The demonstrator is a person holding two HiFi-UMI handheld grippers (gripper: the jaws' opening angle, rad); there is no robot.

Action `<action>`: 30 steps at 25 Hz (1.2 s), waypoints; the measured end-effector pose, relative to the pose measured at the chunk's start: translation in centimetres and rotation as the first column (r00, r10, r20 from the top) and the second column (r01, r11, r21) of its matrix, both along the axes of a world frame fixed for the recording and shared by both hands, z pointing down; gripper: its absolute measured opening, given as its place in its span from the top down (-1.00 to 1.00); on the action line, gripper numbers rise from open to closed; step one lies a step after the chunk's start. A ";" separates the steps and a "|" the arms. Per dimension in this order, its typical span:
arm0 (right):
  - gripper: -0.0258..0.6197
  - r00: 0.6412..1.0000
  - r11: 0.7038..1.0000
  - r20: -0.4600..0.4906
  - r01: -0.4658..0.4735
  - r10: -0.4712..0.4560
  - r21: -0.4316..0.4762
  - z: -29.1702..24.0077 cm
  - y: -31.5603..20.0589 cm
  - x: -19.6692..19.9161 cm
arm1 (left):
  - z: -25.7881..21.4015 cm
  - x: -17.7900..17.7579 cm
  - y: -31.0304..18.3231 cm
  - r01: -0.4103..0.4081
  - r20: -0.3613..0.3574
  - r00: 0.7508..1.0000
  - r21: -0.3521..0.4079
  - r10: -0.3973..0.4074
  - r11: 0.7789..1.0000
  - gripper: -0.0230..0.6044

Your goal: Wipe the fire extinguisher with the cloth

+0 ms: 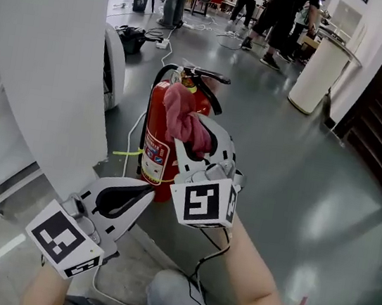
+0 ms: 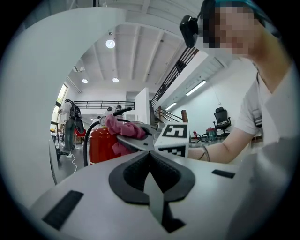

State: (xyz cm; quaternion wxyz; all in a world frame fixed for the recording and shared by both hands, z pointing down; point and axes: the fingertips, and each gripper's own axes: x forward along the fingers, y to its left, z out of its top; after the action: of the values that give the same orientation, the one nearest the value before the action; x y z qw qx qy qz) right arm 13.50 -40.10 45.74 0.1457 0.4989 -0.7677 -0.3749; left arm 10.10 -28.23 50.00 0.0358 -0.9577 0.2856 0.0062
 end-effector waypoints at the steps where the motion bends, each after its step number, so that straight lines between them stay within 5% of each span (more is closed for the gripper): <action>1: 0.58 1.000 0.999 -0.021 -0.015 0.016 0.034 0.6 0.0 0.0 | -0.2 0.0 0.1 0.004 -0.001 1.000 0.005 -0.004 1.000 0.90; 3: 0.58 0.998 0.999 -0.054 -0.028 0.029 0.024 3.8 0.0 -0.1 | 0.0 -0.2 0.1 0.011 -0.001 1.000 0.010 -0.011 1.000 0.90; 11: 0.59 0.947 0.956 -0.318 -0.057 -0.039 -0.287 23.6 0.3 -1.5 | 1.6 -1.3 0.2 0.033 0.003 0.999 -0.035 -0.033 0.999 0.90; 16: 0.61 0.960 0.992 -0.281 -0.040 0.006 -0.116 15.4 0.1 -2.1 | 2.2 -1.2 -0.2 0.035 0.016 0.999 -0.044 -0.035 0.998 0.90; 19: 0.61 0.983 0.998 -0.175 -0.045 0.052 0.044 6.4 0.0 -1.5 | 2.1 -0.6 -0.2 0.023 0.012 1.000 -0.047 -0.022 0.999 0.90; 22: 0.58 0.994 0.994 -0.091 -0.049 0.058 0.097 0.2 -0.1 -0.3 | 2.0 -0.2 -0.2 0.017 0.011 1.000 -0.044 -0.017 0.999 0.90; 26: 0.61 0.992 0.990 -0.118 -0.033 0.049 0.137 1.2 0.1 -0.4 | 2.3 0.2 -0.3 0.020 0.016 1.000 -0.054 -0.019 0.998 0.90; 30: 0.61 0.980 0.994 -0.191 -0.031 0.051 0.107 7.7 0.1 -0.6 | 2.9 0.4 -0.4 0.022 0.024 1.000 -0.066 -0.020 0.998 0.90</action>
State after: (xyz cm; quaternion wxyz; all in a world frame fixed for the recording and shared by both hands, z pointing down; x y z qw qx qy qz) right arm 12.92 -40.04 53.44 0.2015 0.4827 -0.7188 -0.4580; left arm 10.54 -28.62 52.94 0.0074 -0.9553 0.2951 -0.0146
